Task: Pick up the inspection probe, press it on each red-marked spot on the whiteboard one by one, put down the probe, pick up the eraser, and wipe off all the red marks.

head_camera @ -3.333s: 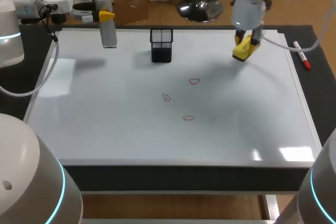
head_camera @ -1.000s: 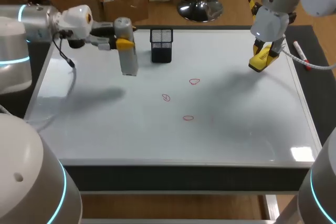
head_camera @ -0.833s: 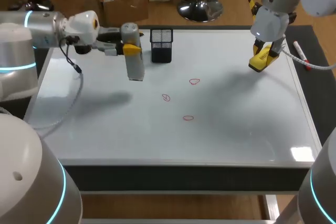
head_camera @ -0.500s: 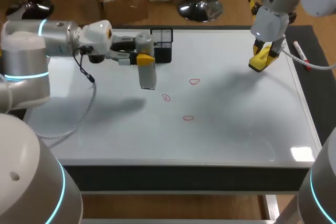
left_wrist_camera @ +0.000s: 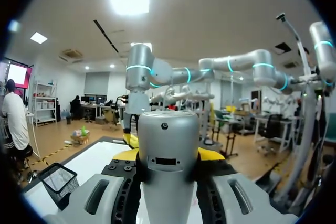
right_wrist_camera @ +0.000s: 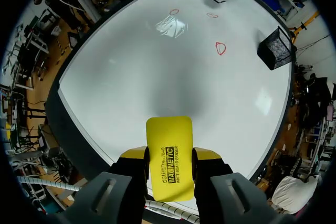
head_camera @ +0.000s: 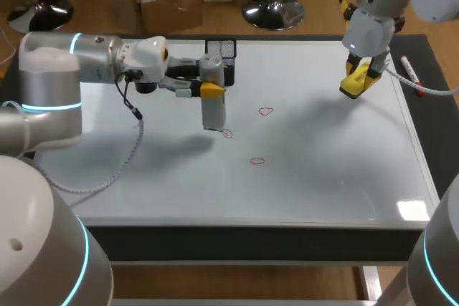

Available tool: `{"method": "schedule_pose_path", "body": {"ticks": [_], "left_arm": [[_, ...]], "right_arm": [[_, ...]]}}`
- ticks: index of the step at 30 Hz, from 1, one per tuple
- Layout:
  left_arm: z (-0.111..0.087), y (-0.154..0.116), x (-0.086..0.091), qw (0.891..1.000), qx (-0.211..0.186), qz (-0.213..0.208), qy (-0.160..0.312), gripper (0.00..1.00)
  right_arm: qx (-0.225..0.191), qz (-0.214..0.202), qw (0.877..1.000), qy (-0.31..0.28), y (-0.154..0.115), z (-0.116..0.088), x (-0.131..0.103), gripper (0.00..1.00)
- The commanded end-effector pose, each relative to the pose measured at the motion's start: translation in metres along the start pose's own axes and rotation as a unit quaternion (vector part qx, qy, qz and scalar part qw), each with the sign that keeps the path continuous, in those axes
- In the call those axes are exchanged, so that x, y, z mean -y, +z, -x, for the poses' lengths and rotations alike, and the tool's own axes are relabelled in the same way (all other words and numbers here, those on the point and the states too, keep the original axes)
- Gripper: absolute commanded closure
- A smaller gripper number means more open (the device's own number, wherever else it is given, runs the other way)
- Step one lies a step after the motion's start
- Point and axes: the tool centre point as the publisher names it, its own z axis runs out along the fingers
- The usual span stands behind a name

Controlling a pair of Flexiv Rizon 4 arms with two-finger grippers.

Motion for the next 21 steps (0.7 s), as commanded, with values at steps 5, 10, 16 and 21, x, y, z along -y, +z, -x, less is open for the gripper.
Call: {"method": "schedule_pose_path", "body": {"ticks": [5, 10, 16, 21], "left_arm": [[0.008, 0.009, -0.013, 1.0, -0.01, -0.003, -0.003, 1.0], [0.011, 0.013, -0.019, 1.0, -0.013, -0.005, -0.001, 1.0], [0.014, 0.015, -0.026, 1.0, -0.016, -0.003, -0.004, 1.0], [0.019, 0.017, -0.032, 1.0, -0.015, 0.0, -0.009, 1.0]], "right_arm": [[-0.001, -0.001, 1.0, -0.001, -0.001, 0.0, 0.0, 1.0], [-0.001, -0.001, 1.0, -0.001, -0.001, 0.0, 0.0, 1.0], [-0.001, -0.001, 1.0, -0.001, -0.001, 0.0, 0.0, 1.0], [-0.001, -0.001, 1.0, -0.001, -0.001, 0.0, 0.0, 1.0]]}}
